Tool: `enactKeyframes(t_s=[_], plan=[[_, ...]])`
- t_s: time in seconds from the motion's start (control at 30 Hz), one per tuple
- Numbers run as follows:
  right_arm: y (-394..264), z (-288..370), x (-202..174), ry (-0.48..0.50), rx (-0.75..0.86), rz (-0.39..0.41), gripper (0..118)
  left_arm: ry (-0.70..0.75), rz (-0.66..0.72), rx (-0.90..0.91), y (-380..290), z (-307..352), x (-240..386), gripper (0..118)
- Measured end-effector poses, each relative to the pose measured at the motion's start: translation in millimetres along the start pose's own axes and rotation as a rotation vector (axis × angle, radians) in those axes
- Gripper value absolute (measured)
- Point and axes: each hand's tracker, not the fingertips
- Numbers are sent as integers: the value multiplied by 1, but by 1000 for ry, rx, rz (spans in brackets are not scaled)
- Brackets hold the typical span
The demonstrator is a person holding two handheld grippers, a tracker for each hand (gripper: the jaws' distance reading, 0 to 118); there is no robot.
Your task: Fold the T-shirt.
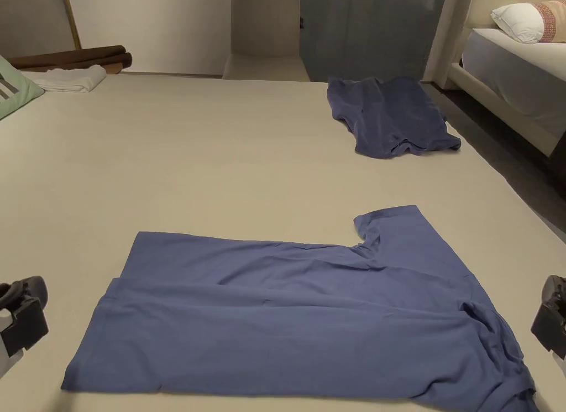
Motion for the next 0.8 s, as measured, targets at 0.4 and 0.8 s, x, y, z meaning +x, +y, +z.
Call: enactKeyframes(t_s=[0.4, 0.8], plan=[[-19, 1, -4, 62, -88, 26, 0, -8, -1, -474, -33, -81, -15, 83], [-39, -26, -3, 55, -219, 28, 10, 33, -56, -556, -61, -94, 0, 20]])
